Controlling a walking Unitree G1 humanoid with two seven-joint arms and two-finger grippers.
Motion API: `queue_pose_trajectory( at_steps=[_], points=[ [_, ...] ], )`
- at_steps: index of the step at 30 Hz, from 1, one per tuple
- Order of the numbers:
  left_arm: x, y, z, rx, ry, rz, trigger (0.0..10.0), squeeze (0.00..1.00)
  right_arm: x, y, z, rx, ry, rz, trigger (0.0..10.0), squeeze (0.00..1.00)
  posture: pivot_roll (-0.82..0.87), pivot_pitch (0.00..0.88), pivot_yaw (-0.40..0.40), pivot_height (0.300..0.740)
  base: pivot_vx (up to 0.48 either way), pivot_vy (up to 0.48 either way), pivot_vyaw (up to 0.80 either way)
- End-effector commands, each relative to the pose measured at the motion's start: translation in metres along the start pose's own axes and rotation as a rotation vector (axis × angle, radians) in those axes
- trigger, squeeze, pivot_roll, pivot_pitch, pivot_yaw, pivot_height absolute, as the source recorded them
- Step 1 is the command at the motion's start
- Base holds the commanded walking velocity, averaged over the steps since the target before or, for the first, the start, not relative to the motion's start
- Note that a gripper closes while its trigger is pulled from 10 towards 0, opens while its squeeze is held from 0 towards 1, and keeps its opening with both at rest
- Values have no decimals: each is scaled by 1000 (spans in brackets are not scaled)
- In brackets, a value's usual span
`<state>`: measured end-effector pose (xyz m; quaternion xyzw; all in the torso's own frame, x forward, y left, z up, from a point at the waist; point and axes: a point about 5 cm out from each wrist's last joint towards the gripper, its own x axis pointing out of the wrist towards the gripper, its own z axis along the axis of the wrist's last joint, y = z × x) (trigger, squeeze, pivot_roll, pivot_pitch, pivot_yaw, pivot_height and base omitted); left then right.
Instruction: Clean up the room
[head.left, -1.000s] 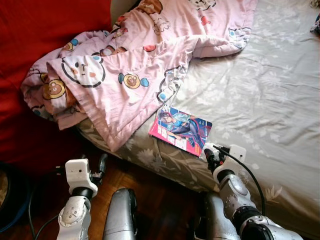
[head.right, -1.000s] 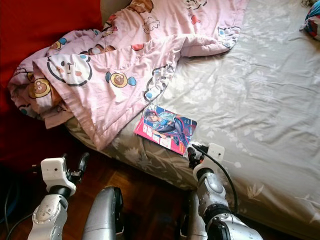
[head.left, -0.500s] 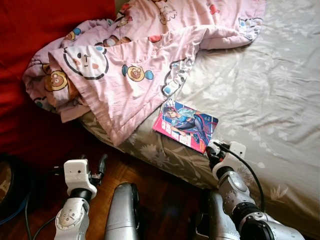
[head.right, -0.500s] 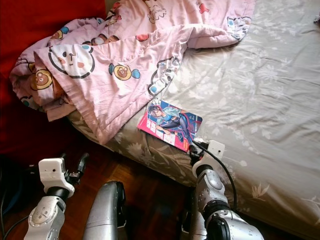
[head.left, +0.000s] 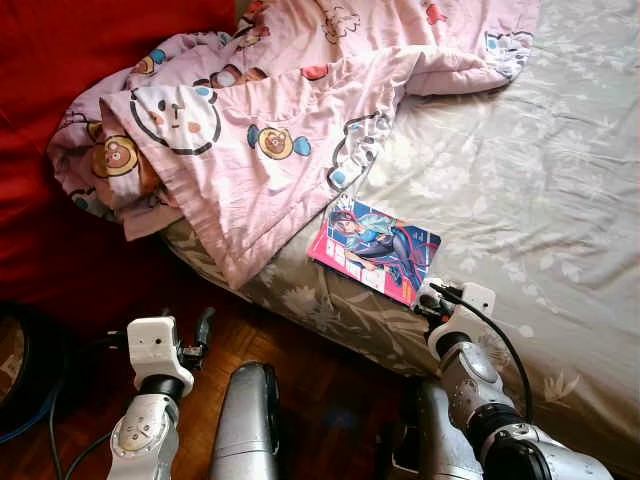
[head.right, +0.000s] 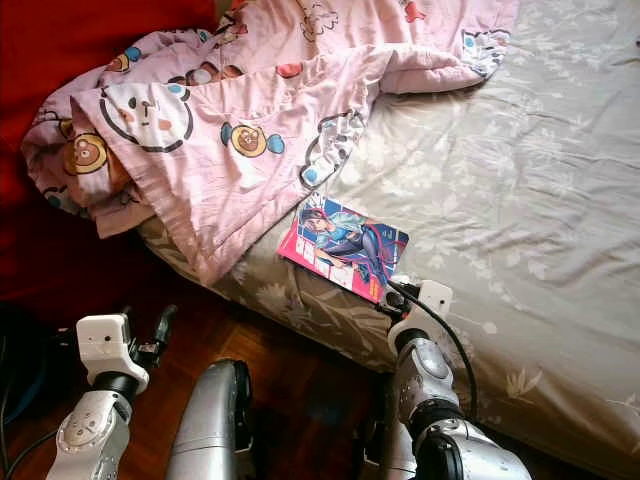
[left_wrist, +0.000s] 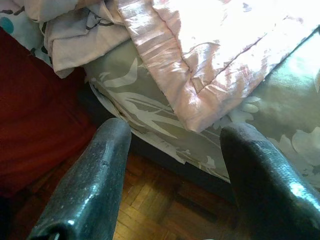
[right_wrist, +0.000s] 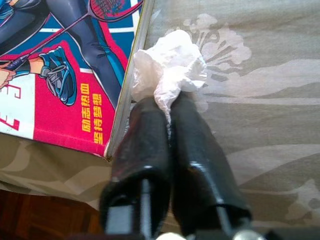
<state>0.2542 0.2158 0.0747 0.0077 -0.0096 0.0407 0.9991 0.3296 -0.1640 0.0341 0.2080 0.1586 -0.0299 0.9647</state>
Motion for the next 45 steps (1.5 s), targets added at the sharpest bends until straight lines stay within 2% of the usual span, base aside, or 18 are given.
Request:
queue_pose_trajectory(
  at_steps=[1,9,13,20,23,24,25,29,31,32,37,42,45],
  points=[
    [-5,2,-8,-3,45,16,10000,0,-3,-6,-8,25,30,-29,0,0,208,324,13,600,0,0,0],
    [0,2,-11,-6,51,24,10000,0,-6,-15,-9,27,28,-54,0,0,190,304,6,600,0,0,0],
    [0,5,-15,-14,63,45,10000,0,-6,-22,1,31,-34,-75,0,0,166,289,0,600,0,0,0],
    [-1,13,-30,-82,118,117,10000,0,-11,-40,20,4,-163,-87,0,0,116,272,-4,600,0,0,0],
    [-3,16,-37,-81,143,113,10000,0,-21,-54,15,-56,-178,-91,0,0,84,255,-6,600,0,0,0],
    [-3,16,-37,-81,143,113,10000,0,-21,-54,15,-56,-178,-91,0,0,84,255,-6,600,0,0,0],
    [-7,19,-44,-72,169,111,10000,0,-31,-67,4,-84,-167,-106,0,0,67,239,-7,600,0,0,0],
    [-13,24,-56,-68,219,118,10000,0,-46,-83,-12,-103,-132,-140,0,0,45,217,-6,600,0,0,0],
    [-18,24,-64,-65,254,121,10000,0,-53,-91,-21,-110,-104,-169,4235,0,24,168,0,600,0,0,0],
    [-20,24,-69,-65,276,122,10000,0,-56,-94,-25,-106,-84,-183,10000,0,19,163,1,600,0,0,0],
    [-27,19,-97,-58,421,112,10000,0,-65,-103,-44,-111,30,-220,10000,0,-16,72,4,600,0,0,0],
    [-26,13,-104,-74,472,113,10000,0,-67,-107,-49,-128,88,-250,10000,0,-22,2,-2,600,0,0,0],
    [-25,10,-108,-68,507,107,10000,0,-67,-109,-50,-140,115,-254,10000,0,-25,0,0,600,0,0,0]
  ],
)
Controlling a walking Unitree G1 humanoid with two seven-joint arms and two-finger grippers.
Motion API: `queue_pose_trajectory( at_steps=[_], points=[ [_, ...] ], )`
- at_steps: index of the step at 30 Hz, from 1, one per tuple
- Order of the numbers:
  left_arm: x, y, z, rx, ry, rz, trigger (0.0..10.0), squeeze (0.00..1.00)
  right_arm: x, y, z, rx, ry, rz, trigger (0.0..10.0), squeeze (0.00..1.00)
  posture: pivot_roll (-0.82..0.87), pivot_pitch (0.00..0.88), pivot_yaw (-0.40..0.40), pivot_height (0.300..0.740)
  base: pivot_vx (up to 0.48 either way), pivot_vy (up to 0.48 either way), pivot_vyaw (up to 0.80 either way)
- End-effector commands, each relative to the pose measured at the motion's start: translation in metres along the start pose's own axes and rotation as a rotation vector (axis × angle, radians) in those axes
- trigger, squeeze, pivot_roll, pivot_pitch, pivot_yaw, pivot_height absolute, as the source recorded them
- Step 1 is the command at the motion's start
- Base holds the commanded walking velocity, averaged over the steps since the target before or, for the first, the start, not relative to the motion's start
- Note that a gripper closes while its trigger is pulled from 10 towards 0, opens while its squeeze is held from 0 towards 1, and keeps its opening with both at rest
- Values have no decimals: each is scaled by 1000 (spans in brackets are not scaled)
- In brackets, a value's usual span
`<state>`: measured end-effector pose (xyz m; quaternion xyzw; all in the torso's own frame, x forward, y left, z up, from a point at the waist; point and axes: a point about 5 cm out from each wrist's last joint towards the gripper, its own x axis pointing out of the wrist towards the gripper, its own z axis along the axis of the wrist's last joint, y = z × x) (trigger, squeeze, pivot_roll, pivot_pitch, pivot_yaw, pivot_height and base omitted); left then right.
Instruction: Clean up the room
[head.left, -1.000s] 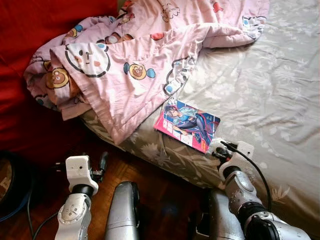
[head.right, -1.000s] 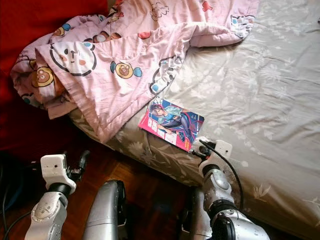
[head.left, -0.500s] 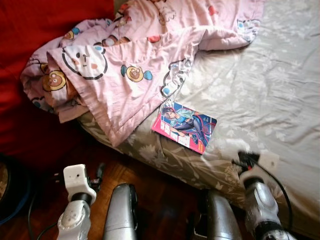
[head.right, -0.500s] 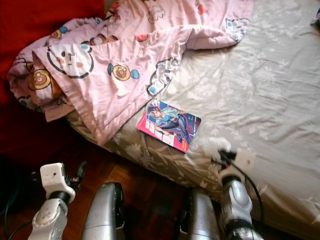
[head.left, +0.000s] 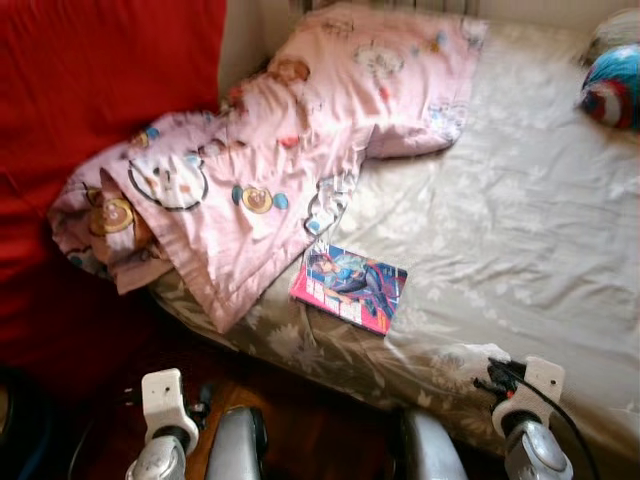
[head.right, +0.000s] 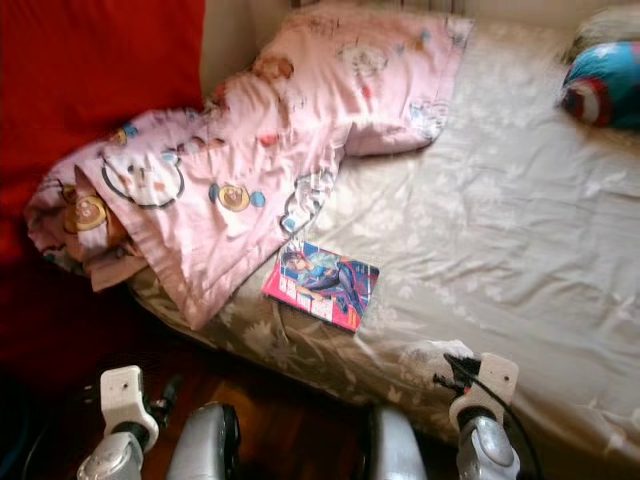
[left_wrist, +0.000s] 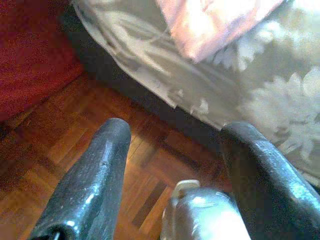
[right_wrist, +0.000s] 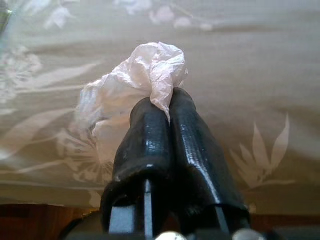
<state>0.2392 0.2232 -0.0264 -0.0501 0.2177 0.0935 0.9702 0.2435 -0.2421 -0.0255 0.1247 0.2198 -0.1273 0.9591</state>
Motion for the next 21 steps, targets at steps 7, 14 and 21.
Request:
queue_pose_trajectory(
  at_steps=[7,14,21],
  points=[
    [-6,8,-19,53,103,12,10000,0,-11,-6,-30,-36,158,-34,10000,0,-25,0,17,645,0,0,0],
    [-12,18,-32,57,177,38,10000,0,-24,10,-63,-10,309,35,10000,0,-46,0,24,685,0,0,0],
    [-25,24,-53,8,267,92,10000,0,-42,11,-91,-78,418,75,10000,0,-12,0,4,735,0,0,0]
  ],
)
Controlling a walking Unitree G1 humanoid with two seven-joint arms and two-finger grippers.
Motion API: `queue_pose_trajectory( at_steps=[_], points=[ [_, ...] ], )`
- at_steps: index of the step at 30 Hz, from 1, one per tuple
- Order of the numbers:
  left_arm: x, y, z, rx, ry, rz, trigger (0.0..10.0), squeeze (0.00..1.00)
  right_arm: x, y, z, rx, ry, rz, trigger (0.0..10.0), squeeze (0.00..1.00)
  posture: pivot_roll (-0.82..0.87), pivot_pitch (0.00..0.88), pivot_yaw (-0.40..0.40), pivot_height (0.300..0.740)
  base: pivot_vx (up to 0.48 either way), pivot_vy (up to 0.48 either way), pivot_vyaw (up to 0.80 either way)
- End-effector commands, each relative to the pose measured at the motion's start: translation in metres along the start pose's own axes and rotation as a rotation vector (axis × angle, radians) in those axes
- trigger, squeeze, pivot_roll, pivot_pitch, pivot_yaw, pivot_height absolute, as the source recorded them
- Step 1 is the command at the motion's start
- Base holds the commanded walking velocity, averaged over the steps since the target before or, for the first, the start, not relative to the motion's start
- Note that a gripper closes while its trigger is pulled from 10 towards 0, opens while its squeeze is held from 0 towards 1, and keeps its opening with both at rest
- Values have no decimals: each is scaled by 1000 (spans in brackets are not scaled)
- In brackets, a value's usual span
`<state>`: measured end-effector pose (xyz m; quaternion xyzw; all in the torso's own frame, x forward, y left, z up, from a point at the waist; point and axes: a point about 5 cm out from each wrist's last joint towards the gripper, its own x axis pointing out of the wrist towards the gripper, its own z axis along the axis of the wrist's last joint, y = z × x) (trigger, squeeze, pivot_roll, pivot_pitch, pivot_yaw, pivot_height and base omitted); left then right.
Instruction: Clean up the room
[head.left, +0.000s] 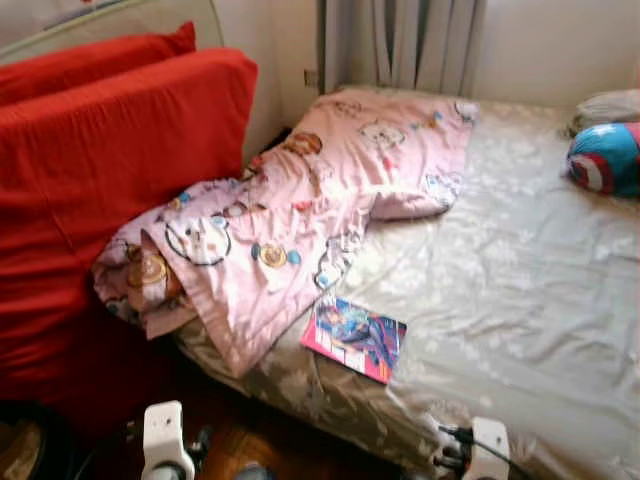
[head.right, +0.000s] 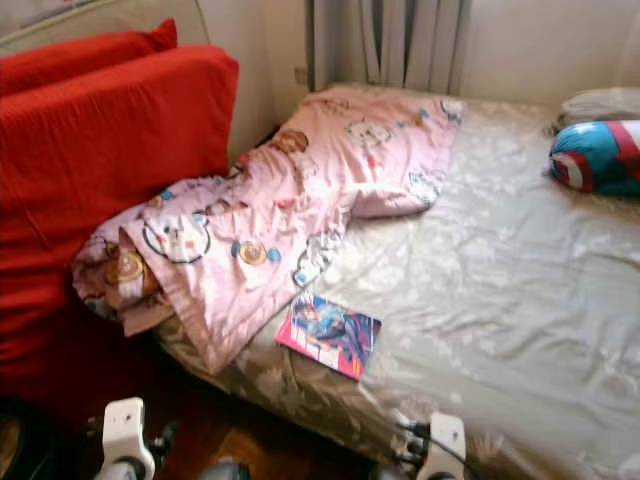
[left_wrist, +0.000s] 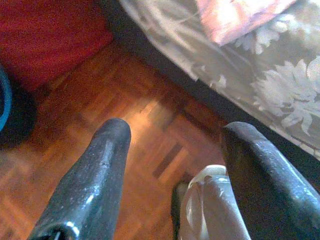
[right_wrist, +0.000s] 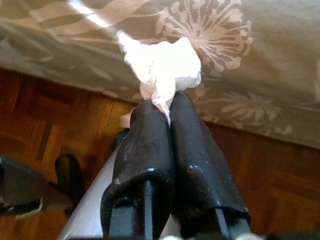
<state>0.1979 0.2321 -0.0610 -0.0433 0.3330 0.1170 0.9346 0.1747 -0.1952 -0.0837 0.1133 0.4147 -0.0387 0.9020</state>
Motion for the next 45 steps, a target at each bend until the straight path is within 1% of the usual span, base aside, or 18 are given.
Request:
queue_pose_trajectory(
  at_steps=[1,2,3,4,5,8,9,11,12,14,17,21,25,31,33,37,43,45],
  points=[
    [-2,5,-7,-14,33,23,10000,0,0,-3,0,33,-4,-29,10000,0,-12,0,4,740,0,0,0],
    [-3,5,-8,-16,34,23,10000,0,0,-5,1,49,-9,-51,10000,0,-5,0,1,740,0,0,0],
    [-3,6,-10,-20,44,25,10000,0,-1,-13,5,61,-18,-96,10000,0,8,0,-4,740,0,0,0],
    [-4,6,-11,-21,48,26,10000,0,-1,-14,7,58,-20,-104,10000,0,8,0,-4,740,0,0,0],
    [-4,7,-12,-22,52,27,10000,0,-1,-15,8,48,-18,-110,10000,0,9,0,-5,740,0,0,0],
    [-5,10,-16,-29,84,27,10000,0,0,-16,11,-42,0,-101,10000,0,0,0,-5,740,0,0,0],
    [-5,10,-16,-29,91,26,10000,0,0,-17,12,-49,2,-102,10000,0,0,0,-5,740,0,0,0],
    [-6,11,-20,-33,111,23,10000,0,0,-18,14,-44,-5,-109,10000,0,5,0,-10,740,0,0,0],
    [-8,13,-25,-39,137,25,10000,0,0,-20,18,-15,-20,-123,10000,0,8,0,-13,740,0,0,0],
    [-10,17,-29,-45,157,32,10000,0,1,-20,20,17,-28,-134,10000,0,8,0,-14,740,0,0,0],
    [-12,21,-32,-49,172,41,10000,0,1,-20,20,11,-26,-130,10000,0,13,0,-17,740,0,0,0],
    [-16,27,-39,-50,205,51,10000,0,1,-21,18,-27,-6,-112,10000,0,15,0,-15,740,0,0,0],
    [-17,28,-41,-50,215,52,10000,0,1,-21,18,-25,-5,-113,10000,0,20,0,-13,740,0,0,0],
    [-19,34,-42,-39,223,58,10000,0,2,-20,21,-33,-4,-117,10000,0,21,0,3,740,0,0,0],
    [-18,37,-40,-36,215,56,10000,0,2,-20,25,-57,-24,-125,10000,0,21,0,8,740,0,0,800],
    [-18,39,-39,-32,210,54,10000,0,2,-20,27,-50,-35,-123,10000,0,19,0,15,740,0,0,800],
    [-20,36,-44,-29,219,48,10000,0,2,-20,25,-41,-32,-126,10000,0,14,0,17,740,0,0,800],
    [-20,32,-45,-23,223,39,10000,0,2,-20,24,-29,-25,-127,10000,0,16,0,21,740,0,0,259]
  ],
)
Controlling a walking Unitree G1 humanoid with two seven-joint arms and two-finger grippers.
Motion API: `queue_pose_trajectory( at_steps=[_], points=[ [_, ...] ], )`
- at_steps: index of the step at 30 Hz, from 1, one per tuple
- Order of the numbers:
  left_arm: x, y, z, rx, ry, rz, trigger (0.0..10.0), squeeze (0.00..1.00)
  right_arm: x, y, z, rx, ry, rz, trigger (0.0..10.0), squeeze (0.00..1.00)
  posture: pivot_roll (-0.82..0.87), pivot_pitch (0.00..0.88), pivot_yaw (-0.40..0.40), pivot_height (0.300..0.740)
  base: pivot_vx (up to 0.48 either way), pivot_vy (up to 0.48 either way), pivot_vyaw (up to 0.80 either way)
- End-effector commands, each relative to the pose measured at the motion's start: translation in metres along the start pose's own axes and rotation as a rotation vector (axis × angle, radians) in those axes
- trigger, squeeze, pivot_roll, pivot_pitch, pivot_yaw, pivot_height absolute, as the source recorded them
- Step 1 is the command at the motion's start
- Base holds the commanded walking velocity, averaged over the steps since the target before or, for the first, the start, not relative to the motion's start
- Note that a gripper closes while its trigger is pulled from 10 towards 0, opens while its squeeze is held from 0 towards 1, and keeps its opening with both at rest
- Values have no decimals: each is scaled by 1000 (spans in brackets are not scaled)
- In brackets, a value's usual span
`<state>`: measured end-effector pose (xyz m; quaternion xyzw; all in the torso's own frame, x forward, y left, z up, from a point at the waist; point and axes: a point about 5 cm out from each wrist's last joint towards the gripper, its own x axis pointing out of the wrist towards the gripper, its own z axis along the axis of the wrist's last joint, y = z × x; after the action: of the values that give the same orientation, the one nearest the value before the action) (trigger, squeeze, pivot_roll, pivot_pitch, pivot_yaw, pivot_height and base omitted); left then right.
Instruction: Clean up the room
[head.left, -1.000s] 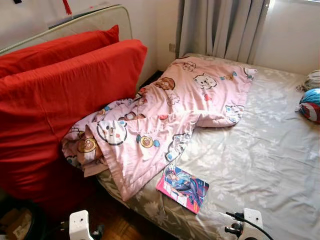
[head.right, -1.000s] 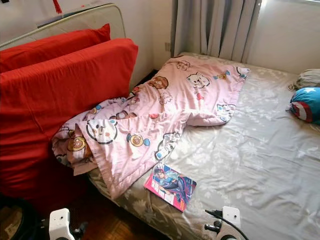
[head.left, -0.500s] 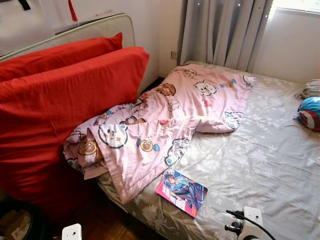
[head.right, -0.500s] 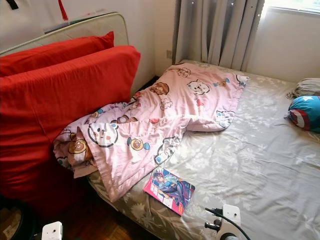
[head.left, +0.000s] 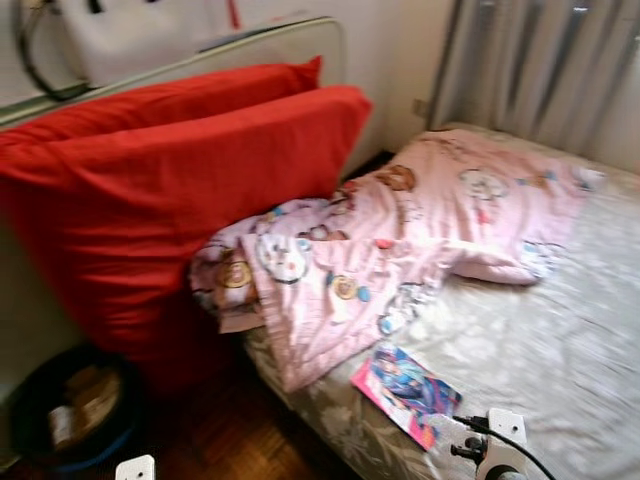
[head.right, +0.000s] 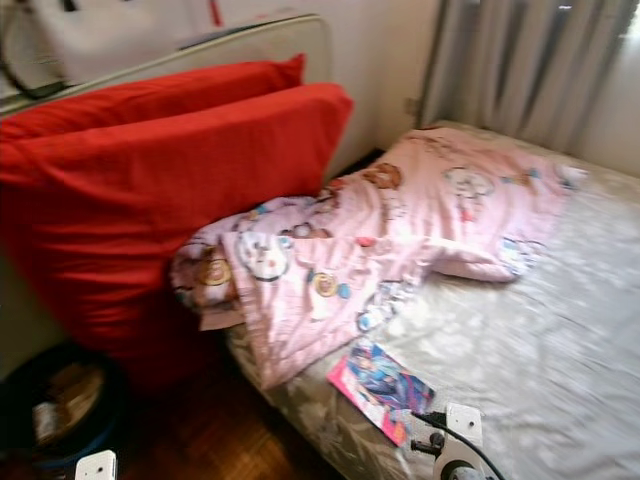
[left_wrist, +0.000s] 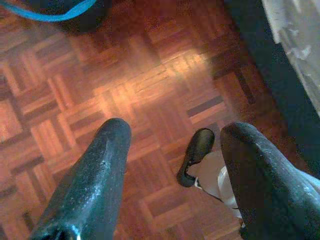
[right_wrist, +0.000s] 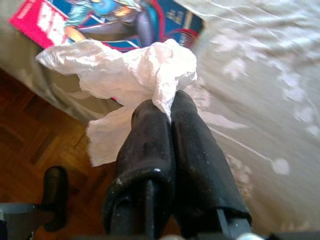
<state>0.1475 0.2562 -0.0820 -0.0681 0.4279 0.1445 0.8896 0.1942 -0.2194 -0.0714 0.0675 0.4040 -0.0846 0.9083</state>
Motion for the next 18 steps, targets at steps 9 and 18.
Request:
queue_pose_trajectory(
  at_steps=[9,18],
  points=[
    [3,-18,0,50,11,-42,10000,0,-1,-1,-5,34,17,-9,10000,0,12,0,23,740,0,0,0],
    [2,-14,-2,50,20,-33,10000,0,-1,-2,-6,19,27,0,10000,0,10,0,19,740,0,0,0]
  ],
)
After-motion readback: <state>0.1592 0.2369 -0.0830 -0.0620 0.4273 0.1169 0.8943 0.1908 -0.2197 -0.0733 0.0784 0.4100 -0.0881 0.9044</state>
